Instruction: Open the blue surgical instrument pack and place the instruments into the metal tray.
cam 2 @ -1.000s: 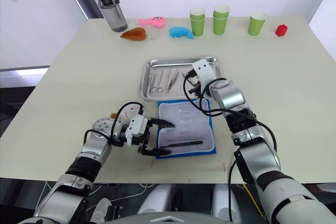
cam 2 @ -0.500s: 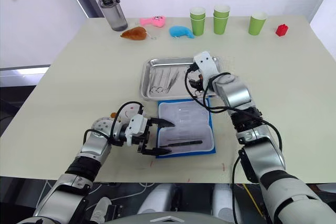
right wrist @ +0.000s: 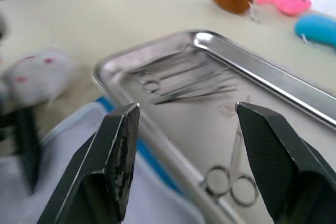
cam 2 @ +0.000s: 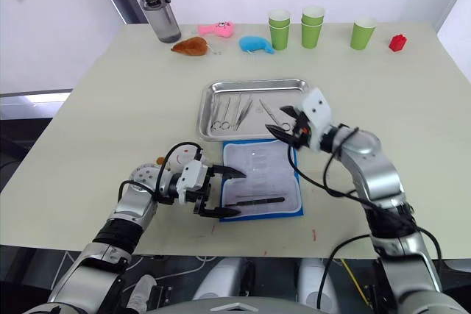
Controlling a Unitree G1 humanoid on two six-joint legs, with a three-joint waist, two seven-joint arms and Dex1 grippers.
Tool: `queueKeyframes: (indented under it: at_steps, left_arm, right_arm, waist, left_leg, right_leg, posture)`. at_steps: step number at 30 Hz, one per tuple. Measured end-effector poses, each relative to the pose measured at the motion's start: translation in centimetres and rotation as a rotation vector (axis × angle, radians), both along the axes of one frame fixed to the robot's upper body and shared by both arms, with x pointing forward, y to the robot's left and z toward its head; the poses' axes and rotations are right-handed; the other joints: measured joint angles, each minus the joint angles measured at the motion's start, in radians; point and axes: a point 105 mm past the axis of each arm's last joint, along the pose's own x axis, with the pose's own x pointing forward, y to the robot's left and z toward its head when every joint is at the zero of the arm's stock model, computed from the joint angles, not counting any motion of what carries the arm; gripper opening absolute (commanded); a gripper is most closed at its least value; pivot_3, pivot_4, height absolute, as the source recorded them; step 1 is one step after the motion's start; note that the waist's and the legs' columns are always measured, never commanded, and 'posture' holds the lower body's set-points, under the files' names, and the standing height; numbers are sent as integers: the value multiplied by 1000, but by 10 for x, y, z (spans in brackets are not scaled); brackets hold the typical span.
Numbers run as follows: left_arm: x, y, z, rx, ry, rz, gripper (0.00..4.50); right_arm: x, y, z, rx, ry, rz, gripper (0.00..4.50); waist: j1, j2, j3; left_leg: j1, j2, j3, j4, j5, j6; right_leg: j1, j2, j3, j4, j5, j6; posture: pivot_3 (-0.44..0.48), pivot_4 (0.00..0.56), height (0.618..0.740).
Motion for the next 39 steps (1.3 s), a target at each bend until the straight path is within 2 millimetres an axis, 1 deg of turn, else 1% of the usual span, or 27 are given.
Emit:
queueKeyframes:
  at_steps: [3,7,8,9,10,11,13,14,15,16,17,19,21,25,28,29,30,34,39]
  left_arm:
    - [2,0,0,2,3,2,4500]
    - [1,-1,0,0,0,-6,4500]
    - [1,-1,0,1,0,-7,4500]
    - [1,-1,0,2,1,-11,4500]
    - [1,-1,-1,2,2,-11,4500]
    - [1,-1,0,1,2,-12,4500]
    - [1,-1,-1,2,5,-11,4500]
    - [1,-3,-1,-1,4,-14,4500]
    - [1,-3,0,-1,3,-19,4500]
    - [1,-2,-1,2,3,-19,4500]
    - [1,-3,-2,4,8,-23,4500]
    - [1,-3,-2,3,9,-24,4500]
    - [0,-3,-2,4,8,-29,4500]
    - [1,-3,-2,3,6,-32,4500]
    - [1,-3,-3,4,5,-32,4500]
    - [1,-3,-2,4,5,-34,4500]
    - [1,-3,-2,4,3,-37,4500]
    - [1,-5,-1,7,0,-51,4500]
    - [2,-6,-3,7,4,-54,4500]
  right_arm:
    - [-18,-9,2,-10,6,73,3036]
    - [-43,-33,-6,-66,64,140,3036]
    - [-46,-36,-7,-72,74,148,3036]
    - [-53,-44,-6,-81,93,171,3297]
    - [-56,-46,-6,-84,99,178,3479]
    - [-61,-53,-3,-88,110,193,3740]
    - [-67,-60,4,-77,107,205,4494]
    - [-72,-65,6,-70,115,216,4494]
    - [-79,-76,12,-65,118,224,4494]
    - [-80,-80,16,-67,107,219,4494]
    - [-85,-86,22,-64,99,228,4494]
    - [-89,-90,25,-68,100,235,4494]
    - [-96,-101,32,-88,98,244,4494]
    - [-104,-114,42,-121,93,255,4494]
    - [-106,-116,44,-124,95,265,4494]
    - [-106,-117,45,-125,97,269,4494]
    - [-107,-118,45,-132,98,271,4494]
    - [-105,-116,49,-146,71,282,4494]
    - [-104,-109,44,-156,61,310,4494]
  waist:
    - [0,0,0]
    - [3,-1,0]
    - [2,-1,0]
    - [3,-1,0]
    - [3,-1,0]
    - [3,-1,0]
    - [3,-2,1]
    - [6,-3,1]
    - [7,-2,1]
    - [7,-2,1]
    - [5,-2,1]
    - [5,-2,1]
    - [6,-2,1]
    - [7,-1,1]
    - [7,-1,1]
    - [7,-7,2]
    - [7,-2,1]
    - [9,-2,1]
    - [14,-1,0]
  left_leg:
    - [1,0,0,1,0,0]
    - [1,0,-1,0,0,0]
    - [1,0,-1,0,0,0]
    - [1,0,-2,0,0,0]
    - [1,0,-2,0,0,0]
    - [1,0,-2,0,0,0]
    - [3,1,-2,0,0,0]
    - [2,1,-3,0,0,0]
    - [2,1,-4,0,0,0]
    - [2,1,-4,0,0,0]
    - [3,1,-5,-1,0,0]
    - [3,1,-7,-1,0,0]
    - [3,1,-9,-2,0,0]
    - [3,2,-10,-2,0,0]
    - [3,2,-10,-2,0,0]
    - [-1,1,-7,-3,-1,1]
    - [4,3,-7,-6,-1,1]
    - [4,2,-9,-4,-1,1]
    - [4,2,-10,-4,-1,1]
  right_leg:
    - [1,0,0,1,0,0]
    - [3,0,-1,-2,0,0]
    - [3,0,-1,-2,0,0]
    - [4,0,-1,-3,0,0]
    - [4,0,-1,-3,0,0]
    - [5,0,-2,-3,0,0]
    - [6,0,-2,-4,0,0]
    - [6,-1,-3,-4,0,0]
    - [7,-1,-4,-6,0,0]
    - [7,-1,-4,-6,0,0]
    - [10,-1,-5,-9,0,0]
    - [12,-1,-7,-12,0,1]
    - [13,-1,-8,-13,0,0]
    - [14,-1,-8,-13,0,0]
    - [15,-3,-8,-14,0,0]
    - [15,-4,-7,-15,-2,3]
    - [15,0,-7,-17,-1,1]
    - [15,-1,-9,-17,0,1]
    - [16,-2,-10,-16,0,1]
  posture:
    - [0,150,734]
    - [0,150,734]
    - [0,150,734]
    - [0,150,734]
    - [0,150,734]
    - [0,150,734]
    - [0,150,734]
    - [0,150,734]
    - [0,150,734]
    - [0,150,734]
    - [0,150,734]
    - [0,150,734]
    - [0,150,734]
    - [0,150,734]
    - [0,150,734]
    - [0,150,734]
    - [0,150,734]
    - [0,150,734]
    - [0,150,734]
